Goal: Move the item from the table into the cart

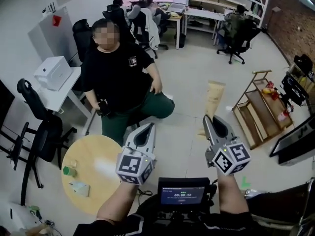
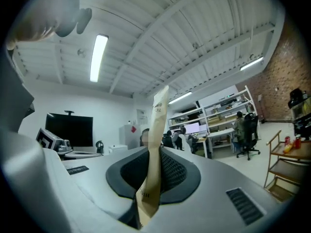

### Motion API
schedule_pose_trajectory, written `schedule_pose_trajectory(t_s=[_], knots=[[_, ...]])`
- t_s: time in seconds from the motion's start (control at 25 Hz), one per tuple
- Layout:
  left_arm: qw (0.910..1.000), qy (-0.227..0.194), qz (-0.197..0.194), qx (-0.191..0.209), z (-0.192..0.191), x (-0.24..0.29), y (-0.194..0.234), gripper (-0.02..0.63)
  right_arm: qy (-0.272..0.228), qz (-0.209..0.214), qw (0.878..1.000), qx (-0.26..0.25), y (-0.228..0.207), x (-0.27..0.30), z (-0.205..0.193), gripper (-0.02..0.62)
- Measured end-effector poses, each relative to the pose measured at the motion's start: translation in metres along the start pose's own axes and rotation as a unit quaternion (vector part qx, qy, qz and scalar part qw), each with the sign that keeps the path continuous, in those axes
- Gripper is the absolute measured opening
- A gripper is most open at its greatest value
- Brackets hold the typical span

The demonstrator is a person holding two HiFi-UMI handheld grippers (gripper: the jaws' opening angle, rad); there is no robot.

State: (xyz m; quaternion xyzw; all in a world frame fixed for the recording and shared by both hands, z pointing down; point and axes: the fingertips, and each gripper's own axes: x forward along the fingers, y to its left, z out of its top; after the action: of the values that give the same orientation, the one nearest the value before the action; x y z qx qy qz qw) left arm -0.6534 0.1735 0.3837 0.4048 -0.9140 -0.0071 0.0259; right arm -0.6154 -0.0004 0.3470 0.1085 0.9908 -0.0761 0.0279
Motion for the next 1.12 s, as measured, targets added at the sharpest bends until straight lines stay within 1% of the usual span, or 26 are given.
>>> schedule_pose_trajectory(t_s=[0.08, 0.2, 0.36, 0.44, 0.56, 0.68, 0.72, 0.84, 0.96, 1.04, 1.12], knots=[[0.9993, 0.003, -0.037, 0.002, -0.001, 0.021, -0.033, 0.005, -0.007, -0.037, 0.999, -0.001, -0.030, -0.031, 0.006, 0.038], [0.9956, 0.005, -0.094, 0.009, 0.001, 0.056, -0.093, 0.005, -0.022, -0.088, 0.996, -0.003, -0.080, -0.082, 0.017, 0.038], [0.9886, 0.007, -0.150, 0.004, -0.006, 0.098, -0.175, 0.005, -0.033, -0.153, 0.988, -0.010, -0.142, -0.160, 0.030, 0.038], [0.9824, 0.006, -0.187, 0.003, -0.004, 0.126, -0.242, 0.005, -0.041, -0.186, 0.982, -0.017, -0.186, -0.214, 0.045, 0.038], [0.9726, 0.004, -0.232, 0.009, -0.007, 0.164, -0.361, 0.005, -0.048, -0.223, 0.973, -0.026, -0.259, -0.306, 0.062, 0.038], [0.9624, 0.000, -0.271, 0.015, -0.011, 0.179, -0.446, 0.005, -0.056, -0.254, 0.965, -0.035, -0.298, -0.376, 0.070, 0.038], [0.9570, -0.001, -0.290, 0.015, -0.009, 0.183, -0.471, 0.005, -0.060, -0.271, 0.960, -0.037, -0.306, -0.398, 0.074, 0.038], [0.9363, 0.000, -0.350, 0.023, -0.003, 0.194, -0.546, 0.005, -0.071, -0.331, 0.940, -0.036, -0.332, -0.466, 0.087, 0.038], [0.9161, -0.007, -0.400, 0.028, 0.001, 0.207, -0.613, 0.005, -0.077, -0.379, 0.921, -0.035, -0.356, -0.525, 0.094, 0.038], [0.8994, -0.011, -0.436, 0.029, 0.001, 0.213, -0.659, 0.005, -0.084, -0.411, 0.907, -0.037, -0.368, -0.563, 0.099, 0.038], [0.8798, -0.011, -0.474, 0.027, 0.000, 0.214, -0.707, 0.005, -0.090, -0.448, 0.889, -0.043, -0.378, -0.605, 0.107, 0.038]])
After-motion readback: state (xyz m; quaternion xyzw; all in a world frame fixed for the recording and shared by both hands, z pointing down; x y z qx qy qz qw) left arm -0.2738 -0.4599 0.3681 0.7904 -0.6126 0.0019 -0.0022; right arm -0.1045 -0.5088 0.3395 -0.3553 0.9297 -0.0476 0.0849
